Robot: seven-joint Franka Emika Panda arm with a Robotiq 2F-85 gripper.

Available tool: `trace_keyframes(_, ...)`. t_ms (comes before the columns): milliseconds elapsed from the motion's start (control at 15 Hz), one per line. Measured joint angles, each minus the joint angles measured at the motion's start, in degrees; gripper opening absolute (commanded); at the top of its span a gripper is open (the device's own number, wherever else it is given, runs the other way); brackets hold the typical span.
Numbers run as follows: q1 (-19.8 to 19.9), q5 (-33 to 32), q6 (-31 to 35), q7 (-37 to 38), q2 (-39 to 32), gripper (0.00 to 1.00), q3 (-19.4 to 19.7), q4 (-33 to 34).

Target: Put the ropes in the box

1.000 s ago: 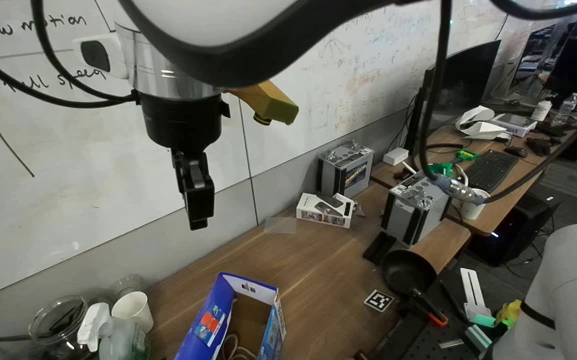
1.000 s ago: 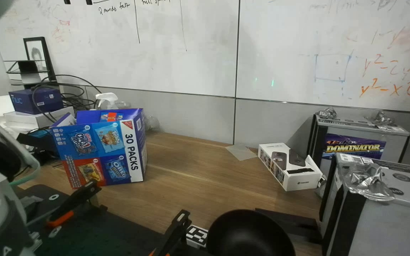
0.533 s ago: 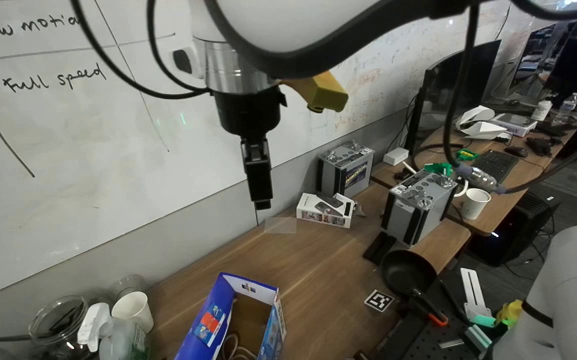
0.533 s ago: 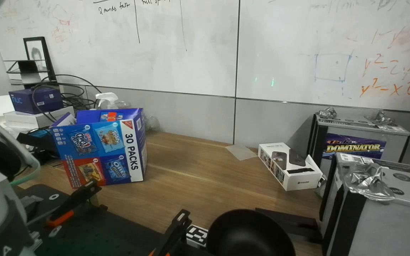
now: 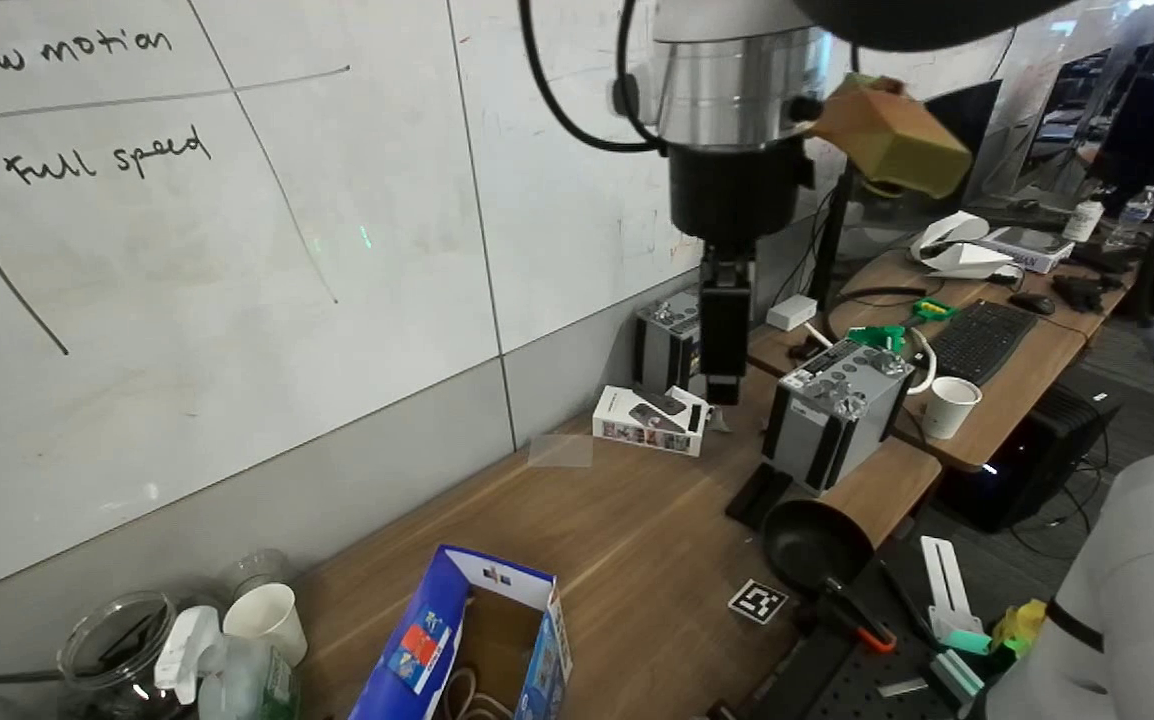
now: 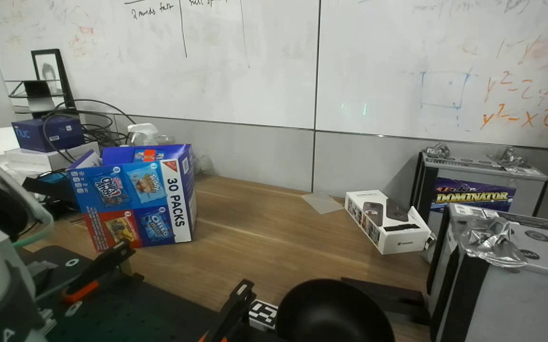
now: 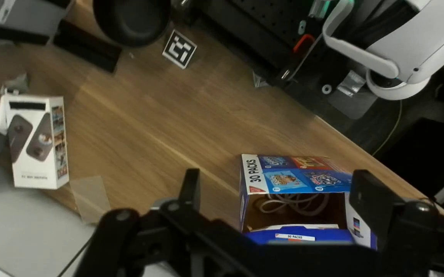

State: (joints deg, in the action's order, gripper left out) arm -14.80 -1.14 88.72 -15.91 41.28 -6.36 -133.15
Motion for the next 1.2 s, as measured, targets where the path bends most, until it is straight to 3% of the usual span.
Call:
trace_keyframes(333,1.96,6.14,-3.36,11.49,7.41,1.00,0.24,-4.14)
trace_keyframes(667,5.45,9.78,0.72,20.98,12.23,1.00,-0.52,-9.31)
trace_keyframes(1200,8.61,7.15,8.58,21.87,16.23,1.00,-1.50,-16.96)
